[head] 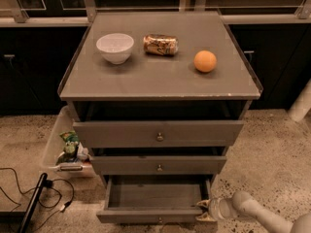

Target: Open bottom drawer

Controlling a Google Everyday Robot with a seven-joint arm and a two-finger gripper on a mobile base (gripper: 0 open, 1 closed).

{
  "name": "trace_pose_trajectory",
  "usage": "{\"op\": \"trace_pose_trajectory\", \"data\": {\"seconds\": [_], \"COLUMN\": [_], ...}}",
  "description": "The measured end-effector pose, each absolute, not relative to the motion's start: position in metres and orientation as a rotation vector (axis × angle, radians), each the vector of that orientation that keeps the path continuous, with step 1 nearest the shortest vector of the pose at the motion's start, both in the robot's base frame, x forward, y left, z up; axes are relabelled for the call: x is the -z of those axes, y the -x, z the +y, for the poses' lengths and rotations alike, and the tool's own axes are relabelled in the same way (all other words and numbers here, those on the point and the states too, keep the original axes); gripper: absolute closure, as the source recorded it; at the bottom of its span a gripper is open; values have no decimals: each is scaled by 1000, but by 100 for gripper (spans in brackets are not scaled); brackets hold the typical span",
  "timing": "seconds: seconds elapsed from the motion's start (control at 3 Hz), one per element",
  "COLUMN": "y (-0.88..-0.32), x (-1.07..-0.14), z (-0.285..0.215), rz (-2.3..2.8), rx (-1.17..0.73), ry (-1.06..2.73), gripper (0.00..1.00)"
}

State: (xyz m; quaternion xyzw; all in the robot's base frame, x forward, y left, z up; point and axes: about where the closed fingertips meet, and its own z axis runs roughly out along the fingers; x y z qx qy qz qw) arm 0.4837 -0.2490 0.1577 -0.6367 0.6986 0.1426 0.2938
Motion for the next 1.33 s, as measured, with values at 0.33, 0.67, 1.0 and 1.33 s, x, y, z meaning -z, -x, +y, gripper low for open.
{"op": "trace_pose_trajectory", "data": {"seconds": [0.33,0.67,1.0,1.33], "y": [-474,-463,-463,-452], "x": [-153,-153,-155,-154], "z": [-249,-248,-248,-249], "rz": [1863,1864,1864,1864], "rx": [-402,-424,-424,-434], "ry": [1689,1690,1690,1698], "gripper": [47,70,93,100]}}
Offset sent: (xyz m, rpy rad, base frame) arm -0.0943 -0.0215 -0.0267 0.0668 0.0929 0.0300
